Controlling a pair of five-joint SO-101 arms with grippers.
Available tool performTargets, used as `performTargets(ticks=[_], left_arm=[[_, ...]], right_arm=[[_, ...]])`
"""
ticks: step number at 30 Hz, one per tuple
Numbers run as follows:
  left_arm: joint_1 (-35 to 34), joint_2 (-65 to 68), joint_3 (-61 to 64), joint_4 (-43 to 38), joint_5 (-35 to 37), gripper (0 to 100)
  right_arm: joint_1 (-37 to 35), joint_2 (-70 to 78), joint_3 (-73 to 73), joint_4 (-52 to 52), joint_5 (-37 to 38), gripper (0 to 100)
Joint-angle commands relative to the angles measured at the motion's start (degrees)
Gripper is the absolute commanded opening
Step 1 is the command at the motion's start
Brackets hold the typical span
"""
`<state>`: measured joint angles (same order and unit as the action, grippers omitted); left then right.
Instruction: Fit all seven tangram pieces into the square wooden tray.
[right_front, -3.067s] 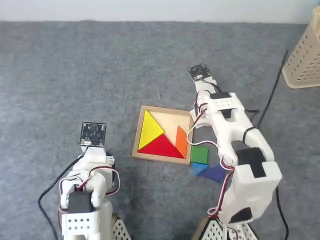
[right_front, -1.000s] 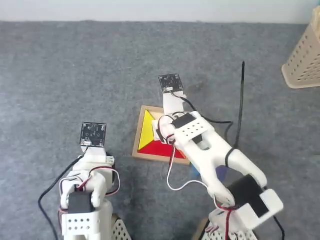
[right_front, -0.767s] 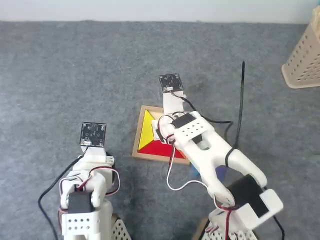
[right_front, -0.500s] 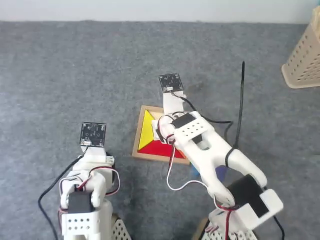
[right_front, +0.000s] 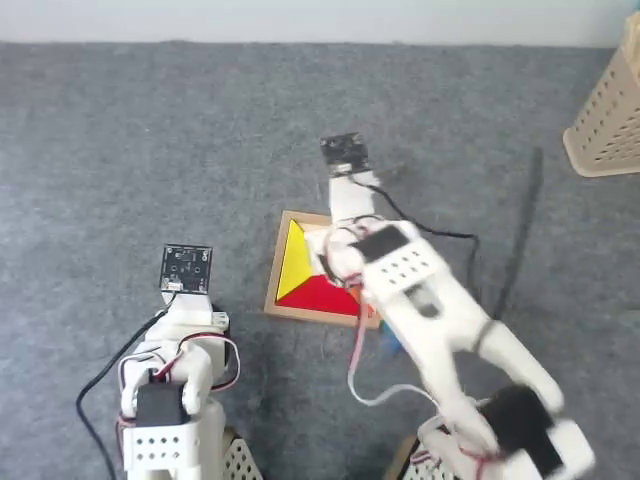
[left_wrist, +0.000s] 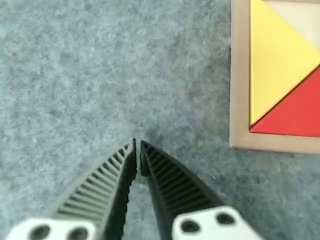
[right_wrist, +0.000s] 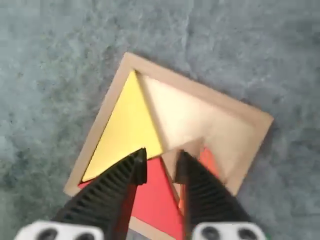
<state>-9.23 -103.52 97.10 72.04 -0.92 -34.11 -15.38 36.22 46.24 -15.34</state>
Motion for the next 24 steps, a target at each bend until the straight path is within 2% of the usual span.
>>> performTargets(ticks=[1, 5, 8, 19, 24], left_arm=[[0.26, -1.05, -0.57, 0.35, -0.18, 2], [0.26, -1.05, -0.57, 0.35, -0.18, 2], [0.26, -1.05, -0.57, 0.35, -0.18, 2], [0.26, -1.05, -0.57, 0.35, -0.18, 2], [0.26, -1.05, -0.57, 0.35, -0.18, 2]], right_arm=[[1.45, -9.71, 5.89, -3.3, 3.96, 2.1], [-0.22, -11.47, 15.03, -13.85, 6.77, 0.7], [-0.57, -9.45, 16.88, -17.98, 7.91, 0.7], [-0.13, 3.91, 11.96, -19.82, 8.0, 0.7], [1.1, 5.49, 11.78, -19.47, 8.0, 0.7]])
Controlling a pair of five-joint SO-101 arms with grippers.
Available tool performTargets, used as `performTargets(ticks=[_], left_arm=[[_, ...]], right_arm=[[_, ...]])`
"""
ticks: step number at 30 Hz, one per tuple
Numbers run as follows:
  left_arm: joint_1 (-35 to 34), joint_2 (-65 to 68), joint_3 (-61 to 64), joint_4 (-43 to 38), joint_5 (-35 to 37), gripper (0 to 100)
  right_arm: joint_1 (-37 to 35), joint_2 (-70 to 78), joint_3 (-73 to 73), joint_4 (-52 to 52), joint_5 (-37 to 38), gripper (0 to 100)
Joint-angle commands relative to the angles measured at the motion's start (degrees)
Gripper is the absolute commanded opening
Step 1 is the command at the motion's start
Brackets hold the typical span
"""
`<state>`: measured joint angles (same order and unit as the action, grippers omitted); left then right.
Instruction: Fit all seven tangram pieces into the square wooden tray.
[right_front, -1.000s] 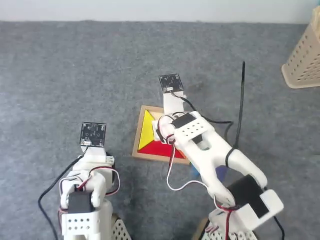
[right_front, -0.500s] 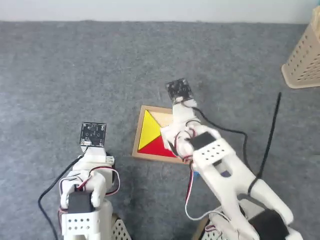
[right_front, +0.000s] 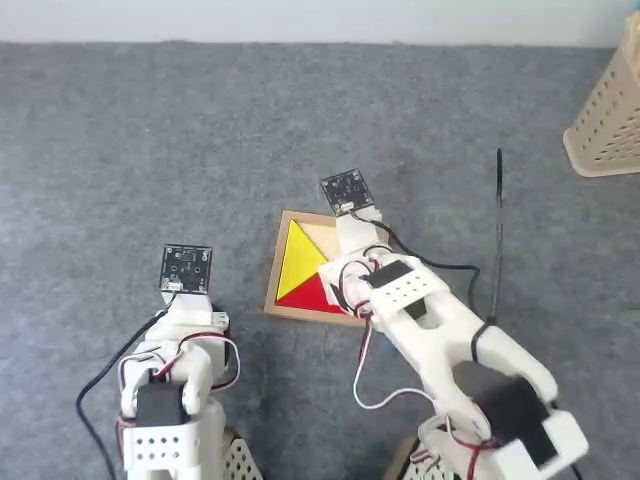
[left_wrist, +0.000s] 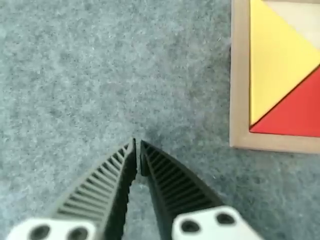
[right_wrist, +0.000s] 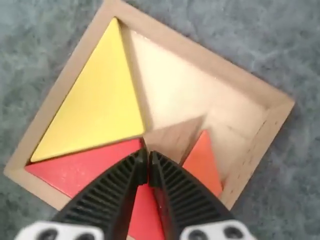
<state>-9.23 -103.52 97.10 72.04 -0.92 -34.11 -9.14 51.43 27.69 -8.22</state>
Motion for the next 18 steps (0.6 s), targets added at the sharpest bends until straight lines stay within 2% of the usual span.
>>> performTargets(ticks=[1, 14, 18], left_arm=[[0.26, -1.05, -0.57, 0.35, -0.18, 2], [0.26, -1.05, -0.57, 0.35, -0.18, 2], [0.26, -1.05, -0.57, 0.35, -0.18, 2]], right_arm=[[1.71, -0.75, -3.43, -0.84, 0.88, 0.7], [1.54, -1.19, -3.16, 1.98, 0.97, 0.7], [1.98, -5.41, -3.16, 1.98, 0.88, 0.7]])
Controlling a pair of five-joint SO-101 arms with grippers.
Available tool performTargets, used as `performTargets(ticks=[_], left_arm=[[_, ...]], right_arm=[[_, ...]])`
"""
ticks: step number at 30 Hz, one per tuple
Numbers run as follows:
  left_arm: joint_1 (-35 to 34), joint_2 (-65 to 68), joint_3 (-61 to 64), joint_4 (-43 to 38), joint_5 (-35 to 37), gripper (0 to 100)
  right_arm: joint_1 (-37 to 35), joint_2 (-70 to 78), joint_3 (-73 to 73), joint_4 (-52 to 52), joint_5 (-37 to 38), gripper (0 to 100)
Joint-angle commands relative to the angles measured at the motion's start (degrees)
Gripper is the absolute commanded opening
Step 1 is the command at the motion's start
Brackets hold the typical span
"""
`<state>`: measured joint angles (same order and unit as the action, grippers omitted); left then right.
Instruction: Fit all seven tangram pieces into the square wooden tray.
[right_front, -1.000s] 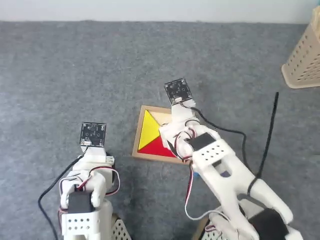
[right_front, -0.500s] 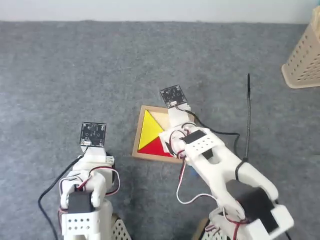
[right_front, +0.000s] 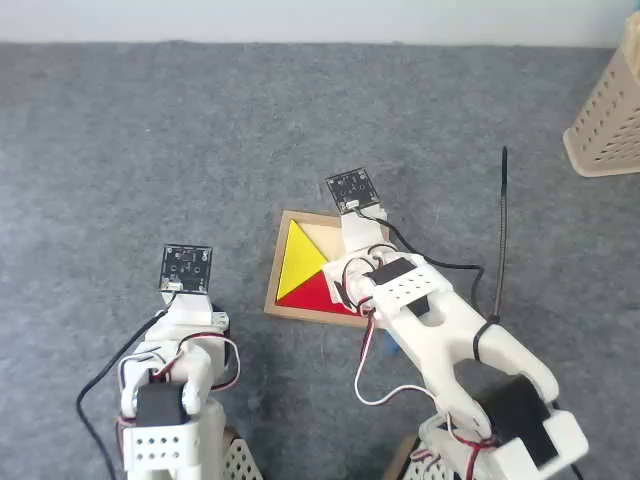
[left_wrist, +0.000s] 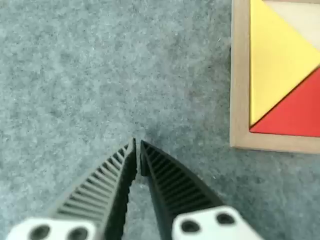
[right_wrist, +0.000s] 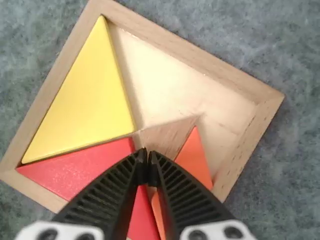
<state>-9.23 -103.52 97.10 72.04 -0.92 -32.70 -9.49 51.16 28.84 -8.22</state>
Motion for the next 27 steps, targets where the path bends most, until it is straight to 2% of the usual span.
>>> performTargets(ticks=[1, 8, 17, 27], left_arm=[[0.26, -1.05, -0.57, 0.35, -0.18, 2], [0.26, -1.05, -0.57, 0.35, -0.18, 2], [0.26, -1.05, -0.57, 0.35, -0.18, 2], [0.26, -1.05, -0.57, 0.35, -0.18, 2]], right_arm=[[0.57, -6.46, -2.9, 0.84, 0.88, 0.7], [0.66, -9.19, -3.16, -0.75, 0.79, 0.7], [0.66, -2.68, -3.34, -5.58, 0.97, 0.7], [3.74, 0.22, -5.19, -5.14, 0.97, 0.7]])
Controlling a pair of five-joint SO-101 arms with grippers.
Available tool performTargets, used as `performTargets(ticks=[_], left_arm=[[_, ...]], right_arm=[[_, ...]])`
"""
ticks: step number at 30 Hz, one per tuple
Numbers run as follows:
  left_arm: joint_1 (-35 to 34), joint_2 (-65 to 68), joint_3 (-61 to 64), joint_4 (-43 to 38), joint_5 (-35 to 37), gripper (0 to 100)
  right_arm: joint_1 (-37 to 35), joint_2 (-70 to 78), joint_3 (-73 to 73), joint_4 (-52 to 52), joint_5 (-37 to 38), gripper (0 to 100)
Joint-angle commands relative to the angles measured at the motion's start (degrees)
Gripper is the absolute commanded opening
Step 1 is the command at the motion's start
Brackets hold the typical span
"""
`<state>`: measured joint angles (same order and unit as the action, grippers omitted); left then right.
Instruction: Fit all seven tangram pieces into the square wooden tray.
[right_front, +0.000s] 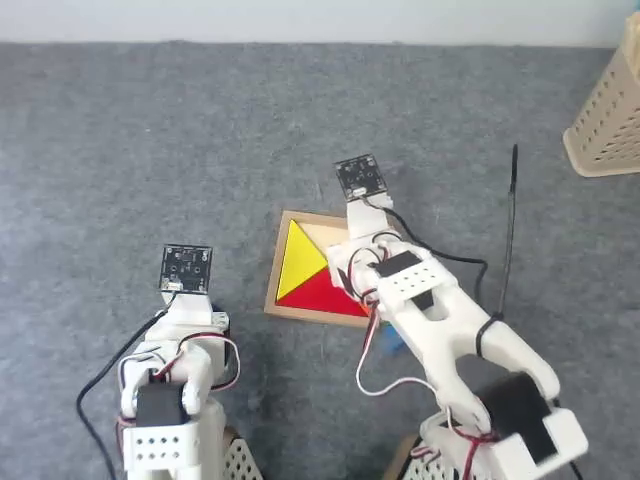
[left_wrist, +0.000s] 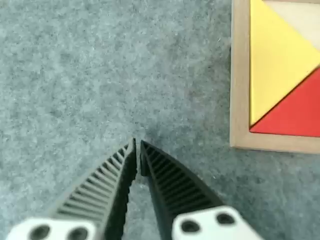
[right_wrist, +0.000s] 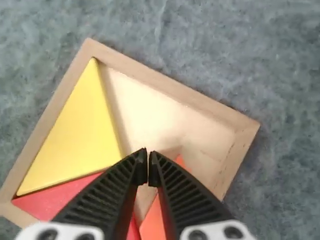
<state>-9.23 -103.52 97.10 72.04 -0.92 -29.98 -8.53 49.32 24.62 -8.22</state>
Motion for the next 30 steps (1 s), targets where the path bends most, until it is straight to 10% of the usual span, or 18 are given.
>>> performTargets(ticks=[1, 30], left_arm=[[0.26, -1.05, -0.57, 0.35, -0.18, 2], [0.26, -1.05, -0.57, 0.35, -0.18, 2]], right_arm=[[0.92, -0.75, -3.16, -0.84, 0.97, 0.7], [0.84, -0.48, -1.67, 5.49, 4.13, 0.7]])
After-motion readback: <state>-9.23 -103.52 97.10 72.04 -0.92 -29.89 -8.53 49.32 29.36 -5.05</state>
